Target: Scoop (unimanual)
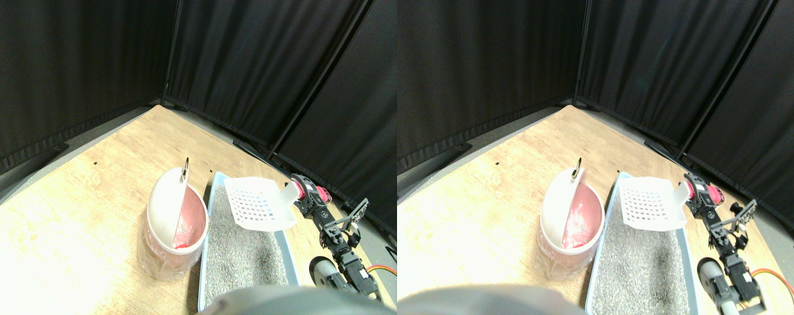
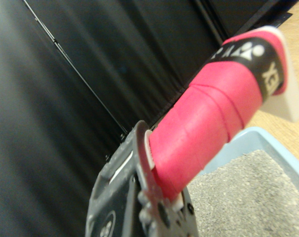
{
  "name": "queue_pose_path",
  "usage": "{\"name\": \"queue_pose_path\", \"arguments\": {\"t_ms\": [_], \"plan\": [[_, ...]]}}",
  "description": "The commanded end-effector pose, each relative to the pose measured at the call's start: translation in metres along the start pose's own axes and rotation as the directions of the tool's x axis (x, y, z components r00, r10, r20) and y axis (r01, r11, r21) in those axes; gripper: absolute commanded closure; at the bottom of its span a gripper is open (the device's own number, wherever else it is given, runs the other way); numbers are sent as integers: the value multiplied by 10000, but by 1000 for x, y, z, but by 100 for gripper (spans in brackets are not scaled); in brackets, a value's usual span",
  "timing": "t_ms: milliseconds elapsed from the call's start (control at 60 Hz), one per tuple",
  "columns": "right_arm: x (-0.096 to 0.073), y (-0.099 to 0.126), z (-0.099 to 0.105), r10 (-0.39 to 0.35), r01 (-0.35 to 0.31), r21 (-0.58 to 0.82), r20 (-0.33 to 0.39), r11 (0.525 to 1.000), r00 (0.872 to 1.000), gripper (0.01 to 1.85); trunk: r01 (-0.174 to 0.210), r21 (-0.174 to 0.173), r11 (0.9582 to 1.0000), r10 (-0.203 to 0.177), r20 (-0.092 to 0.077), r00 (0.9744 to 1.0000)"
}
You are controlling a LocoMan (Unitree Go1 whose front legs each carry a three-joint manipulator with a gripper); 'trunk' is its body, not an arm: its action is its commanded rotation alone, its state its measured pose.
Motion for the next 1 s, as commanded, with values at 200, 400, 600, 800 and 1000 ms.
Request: {"name": "queue_pose_path", "arguments": {"t_ms": [200,400,600,800,1000], "plan": [[-3,-32,-17,-674,468,1272,1630,9908,9843,181,584,342,9977,-575,-267,9980],[-13,-61,-36,-1407,1157,1641,1501,9796,9786,181,1053,697,9920,-1026,-408,9939],[-22,-88,-46,-1943,1684,1757,1422,9699,9706,181,1483,1043,9834,-1440,-476,9884],[-35,-115,-43,-2576,2353,1603,1368,9586,9565,181,1827,1220,9756,-1776,-517,9827],[-43,-125,-46,-2700,2493,1614,1217,9549,9552,181,1885,1260,9740,-1829,-544,9816]]}}
